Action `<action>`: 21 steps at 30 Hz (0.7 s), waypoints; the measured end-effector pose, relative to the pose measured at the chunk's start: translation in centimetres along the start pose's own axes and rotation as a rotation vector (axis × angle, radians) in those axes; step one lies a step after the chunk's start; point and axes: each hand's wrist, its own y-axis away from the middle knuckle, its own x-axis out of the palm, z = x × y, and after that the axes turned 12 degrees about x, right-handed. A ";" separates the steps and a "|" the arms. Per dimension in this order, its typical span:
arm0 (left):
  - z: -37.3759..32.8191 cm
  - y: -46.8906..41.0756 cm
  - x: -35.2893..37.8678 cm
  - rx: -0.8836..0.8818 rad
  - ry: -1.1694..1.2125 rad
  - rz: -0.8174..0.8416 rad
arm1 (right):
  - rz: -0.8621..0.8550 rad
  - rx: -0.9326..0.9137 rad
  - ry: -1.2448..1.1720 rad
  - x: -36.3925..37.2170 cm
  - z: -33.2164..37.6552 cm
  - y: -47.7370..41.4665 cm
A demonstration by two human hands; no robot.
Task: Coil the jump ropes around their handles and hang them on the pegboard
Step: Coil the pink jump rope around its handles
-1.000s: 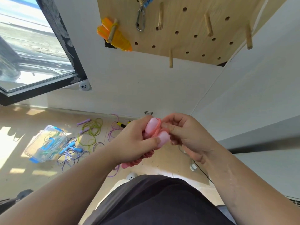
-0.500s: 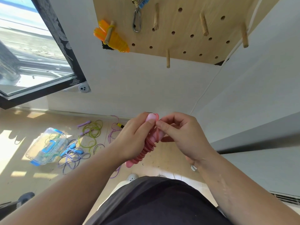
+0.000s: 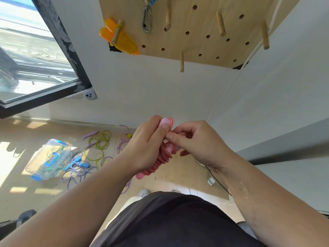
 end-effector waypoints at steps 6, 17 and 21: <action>-0.3 -0.3 0.4 -0.035 0.077 -0.007 | 0.010 0.009 0.065 0.5 0.2 0.0; -0.9 -1.4 0.3 -0.150 0.535 -0.189 | 0.108 0.081 -0.417 0.7 -1.4 0.1; -0.6 -1.4 0.3 -0.264 0.660 -0.155 | -0.002 0.090 -0.382 0.3 -2.0 0.1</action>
